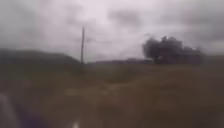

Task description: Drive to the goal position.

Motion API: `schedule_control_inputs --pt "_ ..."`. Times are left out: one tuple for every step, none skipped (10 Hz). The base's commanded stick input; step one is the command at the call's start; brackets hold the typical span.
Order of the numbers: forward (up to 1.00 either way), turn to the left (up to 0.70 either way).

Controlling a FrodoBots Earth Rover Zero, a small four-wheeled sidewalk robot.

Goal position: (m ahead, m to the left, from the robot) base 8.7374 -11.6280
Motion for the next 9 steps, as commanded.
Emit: schedule_control_inputs --pt "0.70 0.00" --pt "0.70 0.00" --pt "0.70 0.00" --pt "0.70 0.00" --pt "0.70 -0.27" --pt "0.70 -0.27" --pt "0.70 -0.27" --pt "0.70 -0.27" --pt "0.70 -0.27"
